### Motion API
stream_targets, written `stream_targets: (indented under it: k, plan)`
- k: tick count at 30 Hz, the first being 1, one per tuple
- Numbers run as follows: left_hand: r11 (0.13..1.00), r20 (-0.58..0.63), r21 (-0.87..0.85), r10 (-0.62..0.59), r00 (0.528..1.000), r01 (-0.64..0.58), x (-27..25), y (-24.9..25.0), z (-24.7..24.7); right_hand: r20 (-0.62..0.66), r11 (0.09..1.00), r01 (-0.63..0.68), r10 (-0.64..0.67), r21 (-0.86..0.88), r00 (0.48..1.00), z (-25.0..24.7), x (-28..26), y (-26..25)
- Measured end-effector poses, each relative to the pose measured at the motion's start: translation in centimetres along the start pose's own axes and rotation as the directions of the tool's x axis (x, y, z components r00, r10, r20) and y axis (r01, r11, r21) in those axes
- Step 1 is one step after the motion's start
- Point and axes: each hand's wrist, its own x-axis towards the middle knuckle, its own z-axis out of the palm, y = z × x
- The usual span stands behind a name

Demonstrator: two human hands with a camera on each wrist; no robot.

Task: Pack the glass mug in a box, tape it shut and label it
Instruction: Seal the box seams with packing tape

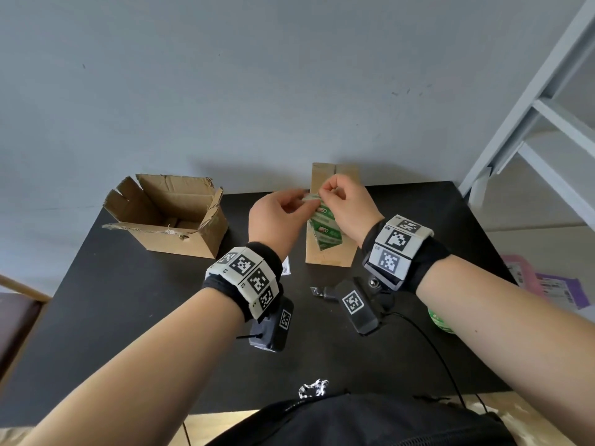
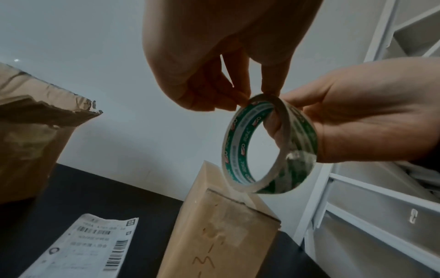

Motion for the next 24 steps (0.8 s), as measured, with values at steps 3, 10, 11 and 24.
stream_targets:
  k: [3, 10, 11, 24]
  plan:
    - [0.987, 0.024, -0.082, -0.134, 0.991, 0.135, 0.6, 0.0, -0.3, 0.015, 0.999, -0.018, 0.019, -0.045, 1.0, -0.7, 0.0, 0.2]
    - [1.0, 0.192, -0.004, -0.03, 0.981, 0.031, 1.0, 1.2, -0.2, 0.118, 0.987, 0.023, -0.004, -0.16, 0.993, -1.6, -0.3, 1.1]
    - [1.0, 0.184, 0.016, -0.018, 0.983, 0.016, 1.2, 1.2, 0.0, 0.121, 0.983, 0.036, -0.014, -0.18, 0.993, -1.7, -0.3, 1.1]
    - [0.994, 0.213, 0.104, 0.023, 0.977, -0.046, 2.2, 0.7, 1.6, 0.132, 0.967, 0.042, -0.008, -0.253, 0.991, -3.8, -0.1, 1.2]
